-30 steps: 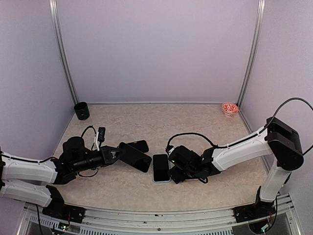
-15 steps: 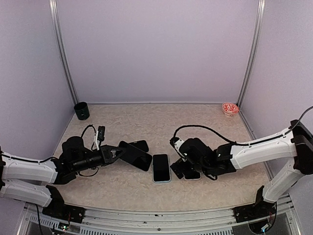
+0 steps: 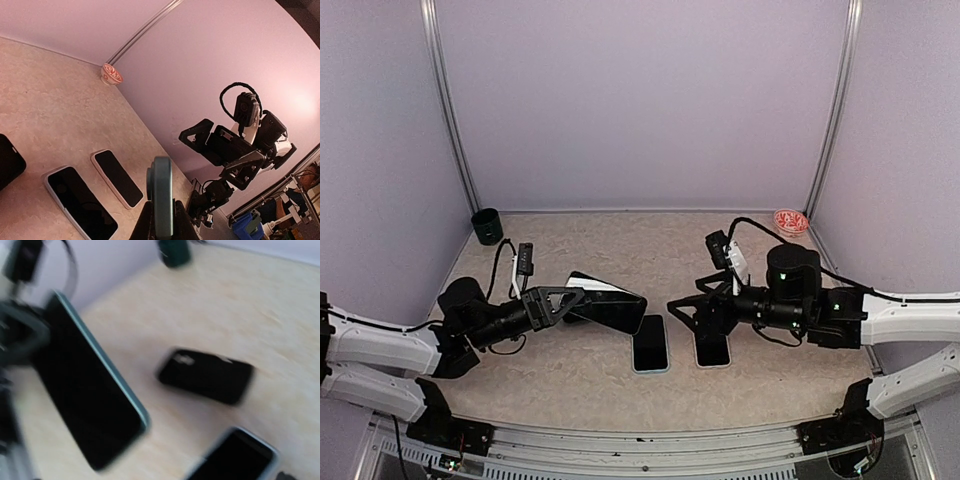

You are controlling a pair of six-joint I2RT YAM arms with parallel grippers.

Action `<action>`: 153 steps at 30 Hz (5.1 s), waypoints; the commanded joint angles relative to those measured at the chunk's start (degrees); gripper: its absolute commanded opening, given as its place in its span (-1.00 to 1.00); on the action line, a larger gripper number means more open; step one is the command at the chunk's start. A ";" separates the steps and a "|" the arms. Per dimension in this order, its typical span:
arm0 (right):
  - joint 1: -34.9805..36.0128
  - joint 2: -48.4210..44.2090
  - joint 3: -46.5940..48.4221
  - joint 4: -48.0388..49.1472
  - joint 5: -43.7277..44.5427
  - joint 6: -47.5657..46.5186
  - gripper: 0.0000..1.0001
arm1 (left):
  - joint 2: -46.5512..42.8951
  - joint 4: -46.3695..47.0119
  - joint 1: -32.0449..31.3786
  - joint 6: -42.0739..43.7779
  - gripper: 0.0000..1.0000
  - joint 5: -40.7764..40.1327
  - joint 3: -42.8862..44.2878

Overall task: Put the phone into the phone case
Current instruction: Pass from the left arm to the right, then install the phone into the phone case.

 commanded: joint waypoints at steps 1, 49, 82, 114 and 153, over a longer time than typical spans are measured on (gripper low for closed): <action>-2.16 -2.10 -1.23 8.61 -10.77 6.58 0.99 | 2.52 12.96 -2.76 2.01 -1.00 1.42 4.01; -2.84 5.13 -2.66 25.99 -28.11 14.41 0.41 | 28.27 37.64 -7.69 -7.00 -1.00 3.15 16.46; -4.24 0.09 -2.92 19.50 -22.44 11.38 -1.00 | 20.17 27.93 -3.64 -4.93 0.37 -3.78 6.61; -7.37 5.96 7.45 -1.73 -11.97 10.88 -1.00 | 20.75 -32.99 9.61 2.18 0.51 -25.05 17.58; -8.72 8.00 13.49 -15.41 -2.53 11.35 -1.00 | 32.58 -39.39 10.06 0.70 -0.26 -27.40 23.18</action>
